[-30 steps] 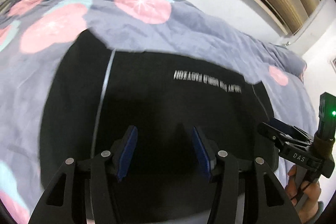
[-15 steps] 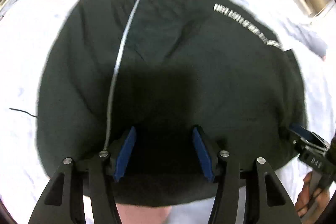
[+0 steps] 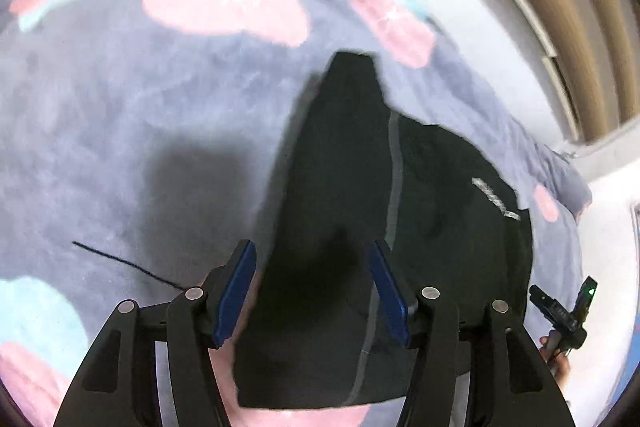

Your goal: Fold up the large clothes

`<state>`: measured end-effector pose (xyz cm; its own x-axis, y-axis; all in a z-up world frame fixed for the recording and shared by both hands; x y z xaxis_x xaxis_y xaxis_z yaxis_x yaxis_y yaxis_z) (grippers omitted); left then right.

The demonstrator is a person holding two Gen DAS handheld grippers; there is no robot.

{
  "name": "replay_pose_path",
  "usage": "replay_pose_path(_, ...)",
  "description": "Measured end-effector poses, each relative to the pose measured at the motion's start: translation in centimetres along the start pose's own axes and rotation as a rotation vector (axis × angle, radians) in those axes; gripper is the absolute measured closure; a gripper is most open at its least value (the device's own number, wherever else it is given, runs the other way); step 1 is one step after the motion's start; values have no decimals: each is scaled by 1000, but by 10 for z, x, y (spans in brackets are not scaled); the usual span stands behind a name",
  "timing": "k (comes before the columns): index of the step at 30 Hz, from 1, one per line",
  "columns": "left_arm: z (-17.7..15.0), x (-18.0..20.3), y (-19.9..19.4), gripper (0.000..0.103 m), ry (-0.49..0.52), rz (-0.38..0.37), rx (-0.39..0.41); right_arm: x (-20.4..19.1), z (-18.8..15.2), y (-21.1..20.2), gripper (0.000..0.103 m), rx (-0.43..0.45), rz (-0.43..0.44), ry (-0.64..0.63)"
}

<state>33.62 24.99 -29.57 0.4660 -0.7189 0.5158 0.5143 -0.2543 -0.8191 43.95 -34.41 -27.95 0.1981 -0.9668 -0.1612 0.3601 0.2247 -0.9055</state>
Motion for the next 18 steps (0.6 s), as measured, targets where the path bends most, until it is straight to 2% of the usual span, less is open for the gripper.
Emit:
replay_pose_path(3,3,-7,25,42,-22,-48,-64,7,-3,17,18,-30,11,-11)
replay_pose_path(5,-1,-10,41,42,-27,-93,-99,8,0,28,10,-46,12,-25)
replay_pose_path(6,-2,-14,51,40,-37,-104,-123,6,-4,25,2,-50,12,-31)
replay_pose_path(7,-4,-15,55,37,-43,-111,-136,6,-3,27,0,-56,21,-35)
replay_pose_path(9,-7,-18,63,27,-44,-149,-147,5,-3,34,0,-91,89,-37)
replay_pose_path(18,-10,-20,75,23,-58,-245,-194,-4,-11,60,0,-250,384,26)
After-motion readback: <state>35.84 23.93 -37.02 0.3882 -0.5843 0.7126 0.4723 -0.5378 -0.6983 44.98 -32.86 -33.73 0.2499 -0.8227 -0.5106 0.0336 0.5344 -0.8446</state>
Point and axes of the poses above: each gripper's, at about its wrist camera, not at the fingertips, and y roughly the way its jaws point, x to its right, z to its top, the point moved 8 cm from there along y, roughly the way its jaws point, and after that the axes turned 2 degrees about -z, right-handed, at the moved point
